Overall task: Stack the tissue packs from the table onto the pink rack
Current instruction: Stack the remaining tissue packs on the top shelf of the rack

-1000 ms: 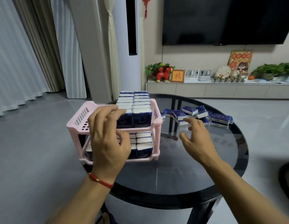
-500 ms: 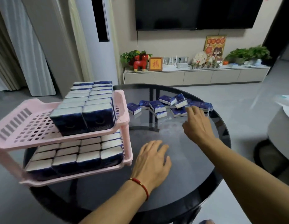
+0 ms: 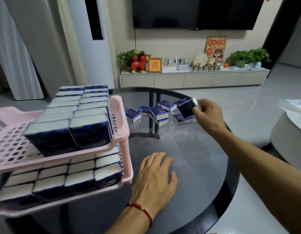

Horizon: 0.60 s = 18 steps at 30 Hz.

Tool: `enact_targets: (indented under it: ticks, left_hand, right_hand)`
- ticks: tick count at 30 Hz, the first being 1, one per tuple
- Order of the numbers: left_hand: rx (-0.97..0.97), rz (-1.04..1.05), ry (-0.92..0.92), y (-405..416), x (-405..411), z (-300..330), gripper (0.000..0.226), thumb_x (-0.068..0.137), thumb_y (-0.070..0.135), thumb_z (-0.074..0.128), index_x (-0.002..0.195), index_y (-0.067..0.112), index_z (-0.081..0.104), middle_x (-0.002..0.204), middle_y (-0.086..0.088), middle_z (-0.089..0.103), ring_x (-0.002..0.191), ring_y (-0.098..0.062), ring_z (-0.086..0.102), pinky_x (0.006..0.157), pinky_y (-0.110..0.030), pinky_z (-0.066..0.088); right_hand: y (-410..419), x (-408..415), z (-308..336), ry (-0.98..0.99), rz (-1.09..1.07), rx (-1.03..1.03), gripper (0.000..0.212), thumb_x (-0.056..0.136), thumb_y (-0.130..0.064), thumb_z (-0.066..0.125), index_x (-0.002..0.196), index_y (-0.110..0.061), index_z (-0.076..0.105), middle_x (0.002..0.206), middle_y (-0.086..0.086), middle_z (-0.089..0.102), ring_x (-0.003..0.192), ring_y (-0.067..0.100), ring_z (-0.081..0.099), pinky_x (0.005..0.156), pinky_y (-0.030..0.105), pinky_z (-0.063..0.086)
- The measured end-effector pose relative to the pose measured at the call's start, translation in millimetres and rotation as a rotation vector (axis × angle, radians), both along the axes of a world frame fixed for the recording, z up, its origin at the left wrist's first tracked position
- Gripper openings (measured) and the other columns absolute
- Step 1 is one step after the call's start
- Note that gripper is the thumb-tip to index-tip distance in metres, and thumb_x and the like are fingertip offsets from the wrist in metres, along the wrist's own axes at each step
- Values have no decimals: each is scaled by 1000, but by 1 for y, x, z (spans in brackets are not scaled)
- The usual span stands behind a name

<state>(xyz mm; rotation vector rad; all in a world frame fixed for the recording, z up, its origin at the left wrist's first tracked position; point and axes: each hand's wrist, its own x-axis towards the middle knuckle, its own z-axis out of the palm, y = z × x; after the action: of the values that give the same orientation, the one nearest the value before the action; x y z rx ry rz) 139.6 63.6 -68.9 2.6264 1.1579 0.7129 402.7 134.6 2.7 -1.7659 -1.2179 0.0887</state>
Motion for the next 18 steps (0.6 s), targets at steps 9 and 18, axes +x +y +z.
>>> enact_targets:
  ticks: [9, 18]
  left_hand:
    - [-423, 2, -402, -5, -10, 22, 60, 95, 54, 61, 146, 26, 48, 137, 8, 59, 129, -9, 52, 109, -26, 39]
    - [-335, 92, -578, -5, -10, 23, 27, 95, 20, 67, 116, 33, 56, 100, 18, 65, 95, -7, 62, 83, -20, 48]
  right_hand:
    - [-95, -39, 6, 610, 505, -266, 21, 103, -13, 56, 100, -2, 74, 86, 16, 70, 74, 26, 63, 70, 32, 57]
    - [-80, -47, -29, 271, 282, -252, 24, 102, -21, 61, 122, -13, 71, 117, 10, 73, 96, 22, 70, 81, 39, 62]
